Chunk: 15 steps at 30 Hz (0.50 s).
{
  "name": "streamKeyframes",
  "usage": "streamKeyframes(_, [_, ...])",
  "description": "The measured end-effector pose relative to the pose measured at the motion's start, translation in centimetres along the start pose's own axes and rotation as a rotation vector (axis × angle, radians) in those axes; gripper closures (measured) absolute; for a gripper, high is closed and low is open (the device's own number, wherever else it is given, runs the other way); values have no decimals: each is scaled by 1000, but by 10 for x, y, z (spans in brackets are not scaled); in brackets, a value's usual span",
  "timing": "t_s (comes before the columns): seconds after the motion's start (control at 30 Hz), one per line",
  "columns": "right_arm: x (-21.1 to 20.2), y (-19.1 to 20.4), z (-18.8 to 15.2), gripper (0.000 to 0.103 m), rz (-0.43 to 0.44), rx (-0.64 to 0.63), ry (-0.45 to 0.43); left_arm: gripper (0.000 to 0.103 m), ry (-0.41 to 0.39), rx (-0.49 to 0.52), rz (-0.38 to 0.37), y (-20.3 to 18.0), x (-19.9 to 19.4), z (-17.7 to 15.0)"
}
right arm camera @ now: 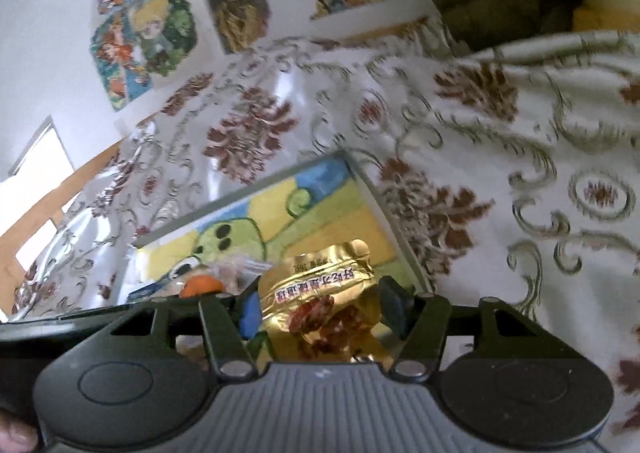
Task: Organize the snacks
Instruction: 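Lower the mandarin and gold foil packet into the grey tray with both tools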
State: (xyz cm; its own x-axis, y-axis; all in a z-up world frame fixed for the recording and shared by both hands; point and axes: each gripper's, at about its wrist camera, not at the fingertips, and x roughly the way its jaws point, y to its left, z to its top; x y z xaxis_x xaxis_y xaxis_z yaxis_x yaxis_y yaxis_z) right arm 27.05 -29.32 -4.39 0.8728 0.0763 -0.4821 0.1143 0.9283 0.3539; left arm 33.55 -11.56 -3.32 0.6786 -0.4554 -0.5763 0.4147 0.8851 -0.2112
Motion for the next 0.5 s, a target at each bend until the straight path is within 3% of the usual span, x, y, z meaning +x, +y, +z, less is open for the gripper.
streamKeyframes(0.33, [-3, 0, 33, 40, 55, 52, -143, 69, -13, -30, 18, 8, 17, 18])
streamKeyframes(0.5, [12, -5, 34, 40, 65, 75, -141, 69, 9, 1, 30, 6, 28, 17])
